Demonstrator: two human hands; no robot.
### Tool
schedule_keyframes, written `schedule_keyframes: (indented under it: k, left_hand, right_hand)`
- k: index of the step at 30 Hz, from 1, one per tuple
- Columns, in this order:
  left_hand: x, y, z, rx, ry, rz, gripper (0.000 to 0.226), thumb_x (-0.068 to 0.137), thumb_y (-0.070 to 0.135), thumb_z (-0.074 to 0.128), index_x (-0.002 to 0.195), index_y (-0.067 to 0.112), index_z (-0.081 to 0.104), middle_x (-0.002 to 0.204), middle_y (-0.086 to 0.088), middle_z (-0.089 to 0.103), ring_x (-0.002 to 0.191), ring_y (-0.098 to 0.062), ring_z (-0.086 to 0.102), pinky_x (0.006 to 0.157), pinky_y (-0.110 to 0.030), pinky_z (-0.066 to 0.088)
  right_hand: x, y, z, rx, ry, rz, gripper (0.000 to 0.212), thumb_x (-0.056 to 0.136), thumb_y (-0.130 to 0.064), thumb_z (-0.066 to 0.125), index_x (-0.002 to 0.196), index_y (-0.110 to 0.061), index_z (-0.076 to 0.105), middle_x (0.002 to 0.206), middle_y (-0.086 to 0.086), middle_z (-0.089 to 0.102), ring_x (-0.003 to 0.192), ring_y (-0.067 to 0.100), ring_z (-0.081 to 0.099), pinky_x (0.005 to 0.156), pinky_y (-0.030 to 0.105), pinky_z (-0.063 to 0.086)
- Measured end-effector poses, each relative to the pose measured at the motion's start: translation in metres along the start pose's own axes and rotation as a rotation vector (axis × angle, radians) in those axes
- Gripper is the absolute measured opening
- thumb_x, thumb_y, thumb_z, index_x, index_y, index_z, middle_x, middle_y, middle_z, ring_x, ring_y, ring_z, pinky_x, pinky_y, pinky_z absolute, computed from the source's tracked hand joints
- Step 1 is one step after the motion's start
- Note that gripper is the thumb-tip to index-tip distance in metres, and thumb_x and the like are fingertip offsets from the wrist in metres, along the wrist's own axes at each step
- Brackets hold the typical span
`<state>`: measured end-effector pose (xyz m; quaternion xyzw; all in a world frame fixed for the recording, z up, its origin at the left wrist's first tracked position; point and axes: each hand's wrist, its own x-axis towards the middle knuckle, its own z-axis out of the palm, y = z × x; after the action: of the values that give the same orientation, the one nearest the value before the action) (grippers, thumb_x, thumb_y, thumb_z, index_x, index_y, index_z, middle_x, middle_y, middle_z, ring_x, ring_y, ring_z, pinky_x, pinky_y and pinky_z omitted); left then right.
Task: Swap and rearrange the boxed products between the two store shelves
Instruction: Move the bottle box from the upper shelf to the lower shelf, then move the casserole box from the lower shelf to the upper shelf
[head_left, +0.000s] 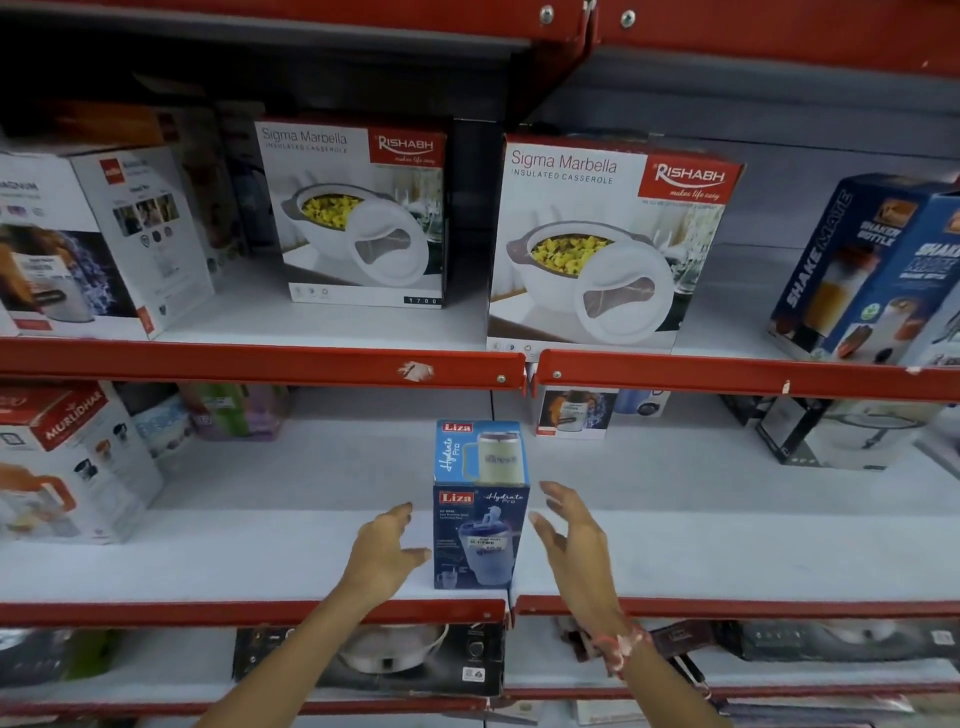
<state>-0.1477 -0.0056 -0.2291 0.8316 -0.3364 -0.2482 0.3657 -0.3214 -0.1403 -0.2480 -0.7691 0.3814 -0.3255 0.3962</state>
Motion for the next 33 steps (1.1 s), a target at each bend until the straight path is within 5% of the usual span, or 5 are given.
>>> schedule_keyframes:
  k: [6, 17, 25, 29, 33]
  left_hand:
    - [-0.015, 0.067, -0.07, -0.106, 0.047, 0.256, 0.029, 0.081, 0.016, 0.072, 0.109, 0.011, 0.068, 0.106, -0.005, 0.073, 0.088, -0.009, 0.066, 0.093, -0.03, 0.053]
    - [0.044, 0.207, -0.109, -0.4, 0.445, 0.637, 0.063, 0.083, 0.033, 0.07, 0.138, 0.016, 0.045, 0.139, -0.003, 0.053, 0.126, -0.011, 0.047, 0.097, -0.018, 0.041]
    - [0.08, 0.228, -0.091, -0.244, 0.192, 0.533, 0.076, 0.087, 0.042, 0.059, 0.149, 0.014, 0.025, 0.148, -0.008, 0.046, 0.135, -0.023, 0.044, 0.111, -0.043, 0.038]
    - [0.081, 0.223, -0.074, -0.313, 0.096, 0.56, 0.061, 0.095, 0.033, 0.051, 0.149, 0.021, 0.026, 0.143, -0.002, 0.053, 0.087, 0.025, 0.056, 0.101, -0.028, 0.042]
    - [0.079, 0.222, -0.079, -0.377, 0.152, 0.609, 0.065, 0.089, 0.042, 0.054, 0.148, 0.028, 0.028, 0.13, 0.008, 0.06, 0.093, 0.017, 0.06, 0.104, -0.037, 0.047]
  right_hand:
    - [0.019, -0.067, -0.063, 0.062, 0.209, -0.258, 0.026, 0.097, -0.022, 0.058, 0.122, -0.018, 0.063, 0.112, -0.01, 0.068, 0.088, -0.01, 0.064, 0.083, 0.025, 0.059]
    - [0.117, -0.15, -0.141, 0.205, 0.591, -0.432, 0.044, 0.095, -0.026, 0.063, 0.136, -0.018, 0.048, 0.135, 0.0, 0.046, 0.116, 0.004, 0.05, 0.097, 0.011, 0.039]
    - [0.167, -0.132, -0.163, 0.278, 0.284, -0.159, 0.094, 0.081, -0.062, 0.06, 0.156, -0.037, 0.008, 0.161, -0.004, 0.032, 0.146, 0.021, 0.033, 0.117, 0.049, 0.031]
    - [0.175, -0.117, -0.158, 0.339, 0.232, -0.211, 0.067, 0.088, -0.052, 0.061, 0.148, -0.035, 0.036, 0.137, -0.014, 0.059, 0.125, 0.005, 0.057, 0.106, 0.035, 0.046]
    - [0.168, -0.118, -0.162, 0.374, 0.276, -0.283, 0.055, 0.09, -0.05, 0.062, 0.141, -0.041, 0.045, 0.117, -0.04, 0.063, 0.108, -0.019, 0.058, 0.088, 0.011, 0.05]
